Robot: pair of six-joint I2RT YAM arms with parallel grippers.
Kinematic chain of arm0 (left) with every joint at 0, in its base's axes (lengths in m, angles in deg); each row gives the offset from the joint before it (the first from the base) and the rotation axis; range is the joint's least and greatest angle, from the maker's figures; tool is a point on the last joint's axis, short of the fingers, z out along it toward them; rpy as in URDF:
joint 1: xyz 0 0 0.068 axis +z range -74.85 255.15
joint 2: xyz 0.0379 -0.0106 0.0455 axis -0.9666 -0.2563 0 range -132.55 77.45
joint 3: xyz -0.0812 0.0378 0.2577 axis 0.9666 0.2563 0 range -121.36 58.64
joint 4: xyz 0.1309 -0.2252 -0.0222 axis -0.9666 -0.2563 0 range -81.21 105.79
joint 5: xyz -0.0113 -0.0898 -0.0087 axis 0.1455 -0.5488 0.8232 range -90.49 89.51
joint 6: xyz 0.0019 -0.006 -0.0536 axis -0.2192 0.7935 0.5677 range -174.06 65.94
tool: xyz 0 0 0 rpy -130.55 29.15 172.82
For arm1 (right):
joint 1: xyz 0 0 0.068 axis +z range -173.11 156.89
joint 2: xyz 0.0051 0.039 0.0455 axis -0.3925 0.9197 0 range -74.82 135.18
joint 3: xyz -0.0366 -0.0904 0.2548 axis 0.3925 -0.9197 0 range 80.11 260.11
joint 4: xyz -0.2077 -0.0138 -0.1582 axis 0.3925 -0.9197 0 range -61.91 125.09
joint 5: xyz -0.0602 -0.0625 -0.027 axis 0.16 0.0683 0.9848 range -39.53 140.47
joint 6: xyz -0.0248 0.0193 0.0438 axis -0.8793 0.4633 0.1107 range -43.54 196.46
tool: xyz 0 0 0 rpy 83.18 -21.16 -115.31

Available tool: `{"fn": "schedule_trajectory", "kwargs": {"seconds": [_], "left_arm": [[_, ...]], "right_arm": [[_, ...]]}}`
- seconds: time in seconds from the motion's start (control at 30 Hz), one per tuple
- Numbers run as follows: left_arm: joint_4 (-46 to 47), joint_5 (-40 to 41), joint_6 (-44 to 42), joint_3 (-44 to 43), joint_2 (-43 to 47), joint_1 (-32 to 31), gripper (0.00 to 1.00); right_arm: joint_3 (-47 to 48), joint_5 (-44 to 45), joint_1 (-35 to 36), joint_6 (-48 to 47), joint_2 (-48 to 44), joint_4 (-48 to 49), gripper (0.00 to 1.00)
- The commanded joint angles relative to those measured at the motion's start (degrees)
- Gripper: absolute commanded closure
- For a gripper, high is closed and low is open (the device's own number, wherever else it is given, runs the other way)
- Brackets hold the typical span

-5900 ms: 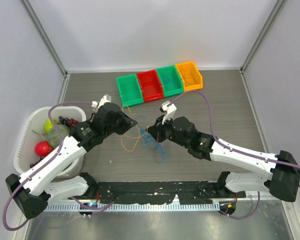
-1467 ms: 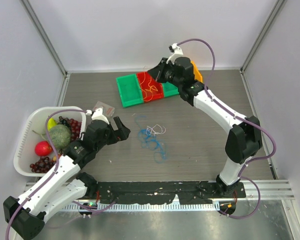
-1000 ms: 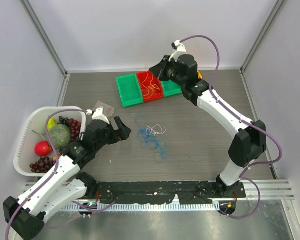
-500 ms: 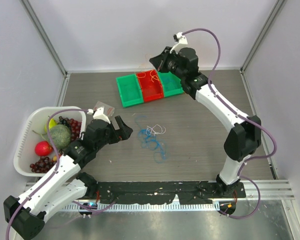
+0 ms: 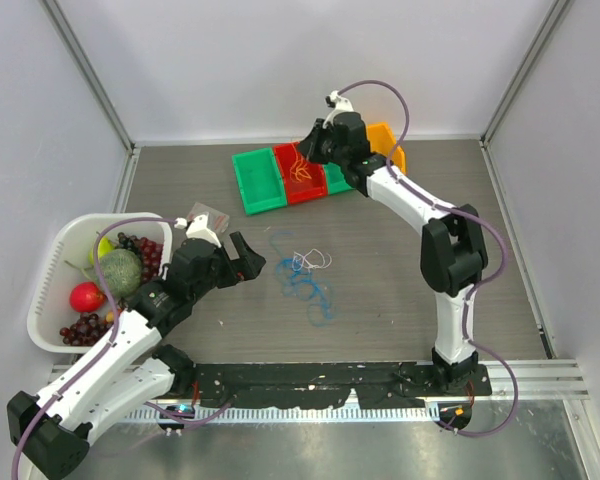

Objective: Untangle the cables

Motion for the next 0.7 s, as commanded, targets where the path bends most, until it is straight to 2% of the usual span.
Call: {"fn": "schedule_trajectory", "kwargs": {"seconds": [0.0,0.1,0.3,0.5,0.67], "left_arm": [[2.06,-0.34,-0.61,0.01,0.28,0.07,0.02],[1.97,-0.34,-0.35,0.27,0.46,0.16,0.02],[2.15,-0.61,0.18,0.98,0.55,0.07,0.02],[2.94,-1.66,0.71,1.68,-0.33,0.07,0.02],[3.99,-1.93,1.15,2.65,-0.42,0.07,0.02]], "right_arm": [[4.74,0.52,-0.63,-2.37,5.6,4.19,0.99],[7.63,1.22,-0.63,-3.25,11.38,7.0,0.99],[18.88,7.45,-0.55,-8.69,23.16,3.66,0.99],[26.54,22.28,0.33,-11.87,30.82,2.87,0.99],[31.01,28.72,1.47,-13.62,35.39,4.02,0.95]]}}
